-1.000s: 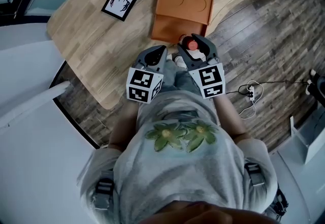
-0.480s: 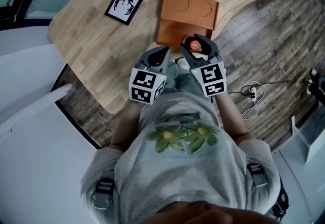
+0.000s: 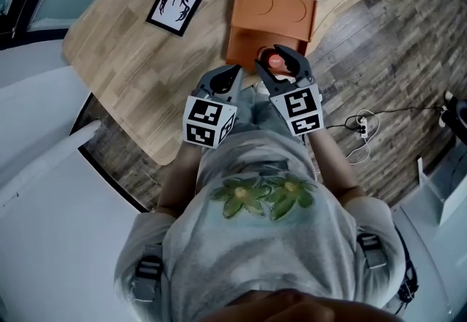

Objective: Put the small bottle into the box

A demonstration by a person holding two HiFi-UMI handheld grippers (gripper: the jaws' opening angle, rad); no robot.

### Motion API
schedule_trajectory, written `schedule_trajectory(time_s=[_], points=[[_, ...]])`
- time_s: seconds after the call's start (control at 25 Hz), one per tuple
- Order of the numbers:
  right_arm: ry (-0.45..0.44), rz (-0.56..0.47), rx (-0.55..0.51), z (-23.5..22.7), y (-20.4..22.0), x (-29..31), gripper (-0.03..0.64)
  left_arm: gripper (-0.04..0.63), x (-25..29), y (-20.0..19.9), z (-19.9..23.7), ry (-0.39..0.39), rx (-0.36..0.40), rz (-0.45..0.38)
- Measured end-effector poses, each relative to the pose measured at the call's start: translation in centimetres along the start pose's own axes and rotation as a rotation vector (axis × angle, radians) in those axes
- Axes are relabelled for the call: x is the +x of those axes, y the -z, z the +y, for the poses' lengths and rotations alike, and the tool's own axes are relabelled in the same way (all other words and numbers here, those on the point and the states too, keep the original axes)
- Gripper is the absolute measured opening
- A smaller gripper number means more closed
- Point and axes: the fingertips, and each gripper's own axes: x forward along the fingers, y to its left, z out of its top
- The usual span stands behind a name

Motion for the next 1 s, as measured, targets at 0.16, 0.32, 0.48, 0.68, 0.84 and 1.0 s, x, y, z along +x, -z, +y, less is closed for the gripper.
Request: schedule_trajectory(time_s=[0.16,0.32,0.48,0.68,0.84,1.0], points=[[0.001,0.010,0.001,-0.1,0.0,0.8,0.224,0.008,0.2,-0.1,0.6,0.002,0.007,0.006],[0.001,0.020,0.003,-0.4,0.0,1.6,0.224,0.008,0.5,-0.3,1.5,0.000,0.011,0.013],[0.000,0.028,0.001,-0.6,0.0,2.4,0.224,0.008,0.7,-0.4,2.3,-0.002,0.007,0.017],[-0.002,0.037,0.002,-0.8,0.0,3.3,0.224,0.008,1.0,-0.6,2.9,-0.002,-0.003,0.022],[-0.001,0.047,0.002,-1.1,0.2,4.0,0.224,0.008,1.4,-0.6,3.3,0.002,-0.007,0.027],[-0.001,0.055,0.006,-1.3,0.4,4.5,0.224,0.008,1.8,-0.6,3.7,0.006,-0.013,0.034]])
